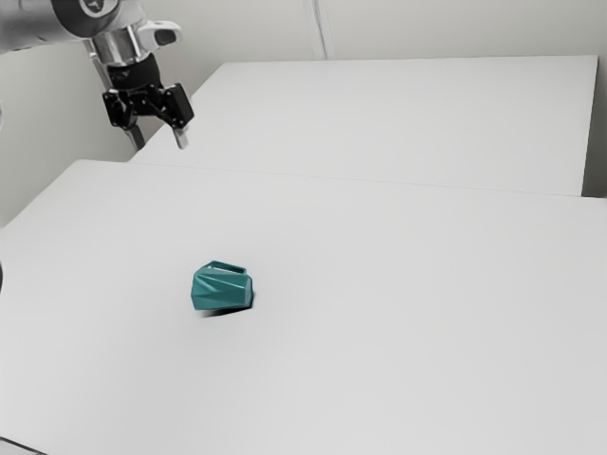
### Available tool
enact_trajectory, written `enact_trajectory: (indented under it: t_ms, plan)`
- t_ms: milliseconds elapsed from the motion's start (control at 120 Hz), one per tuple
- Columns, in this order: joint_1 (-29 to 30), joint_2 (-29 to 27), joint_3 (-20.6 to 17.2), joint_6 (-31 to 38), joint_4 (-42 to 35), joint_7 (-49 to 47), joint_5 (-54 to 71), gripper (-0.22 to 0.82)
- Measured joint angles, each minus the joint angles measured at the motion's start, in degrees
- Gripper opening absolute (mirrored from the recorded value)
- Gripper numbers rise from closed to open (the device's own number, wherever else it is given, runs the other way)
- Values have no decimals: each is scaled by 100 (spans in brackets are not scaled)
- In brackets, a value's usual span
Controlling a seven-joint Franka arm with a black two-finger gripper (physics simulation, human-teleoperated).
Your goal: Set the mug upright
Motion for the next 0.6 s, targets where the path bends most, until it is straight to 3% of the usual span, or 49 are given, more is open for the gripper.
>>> enact_trajectory:
  t_ms: [167,333,600]
  plan:
    - [14,2,15,59,-136,43,-86,60]
    - [79,1,481,137,-686,70,-456,60]
    - [55,16,564,487,-1735,98,-651,60]
